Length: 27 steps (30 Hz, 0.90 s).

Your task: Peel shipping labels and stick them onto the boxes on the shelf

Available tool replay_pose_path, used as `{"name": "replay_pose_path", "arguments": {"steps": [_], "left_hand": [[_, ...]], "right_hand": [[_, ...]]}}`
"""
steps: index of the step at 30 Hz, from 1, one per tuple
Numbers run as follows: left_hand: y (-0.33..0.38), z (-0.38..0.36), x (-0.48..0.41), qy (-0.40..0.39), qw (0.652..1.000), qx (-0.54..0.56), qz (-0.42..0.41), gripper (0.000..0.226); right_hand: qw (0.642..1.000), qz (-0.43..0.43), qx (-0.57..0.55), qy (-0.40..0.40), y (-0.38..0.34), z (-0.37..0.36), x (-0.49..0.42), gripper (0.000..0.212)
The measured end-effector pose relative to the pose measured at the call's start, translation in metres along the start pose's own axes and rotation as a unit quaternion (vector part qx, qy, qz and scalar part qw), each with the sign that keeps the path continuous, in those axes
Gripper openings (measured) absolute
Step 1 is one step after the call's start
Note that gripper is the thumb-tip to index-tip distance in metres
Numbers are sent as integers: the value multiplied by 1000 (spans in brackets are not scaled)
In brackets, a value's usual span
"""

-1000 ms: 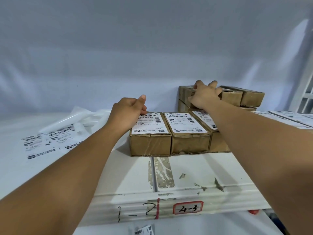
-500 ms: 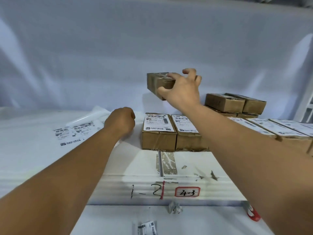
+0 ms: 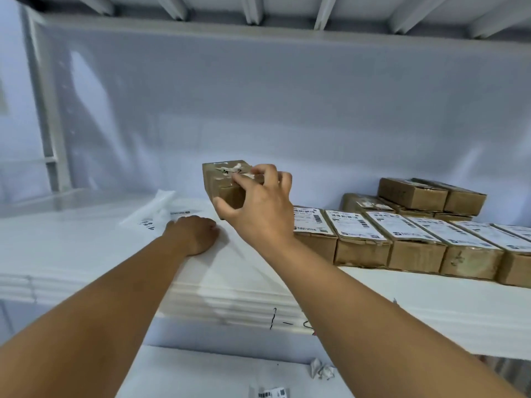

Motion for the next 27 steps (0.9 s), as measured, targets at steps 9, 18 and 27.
{"name": "replay_pose_path", "arguments": {"steps": [9, 18, 27], "left_hand": [[-18, 27, 0, 159, 985, -18, 60, 30], [-67, 31, 37, 161, 941, 132, 268, 40], [-69, 15, 38, 98, 953, 139, 251, 28]], "right_hand": [[998, -30, 54, -19, 20, -37, 13, 55], [996, -16, 74, -56, 17, -41, 25, 63], [988, -43, 93, -120, 26, -51, 32, 63]]}}
Point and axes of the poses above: each hand's wrist, its own x-axis away from the middle knuckle, its own z-axis out of the back of the hand, y = z × x, the point moved 9 cm from there along -x, towards the middle knuckle, and after that the axes turned 9 degrees about -x, right-handed, at the moved point
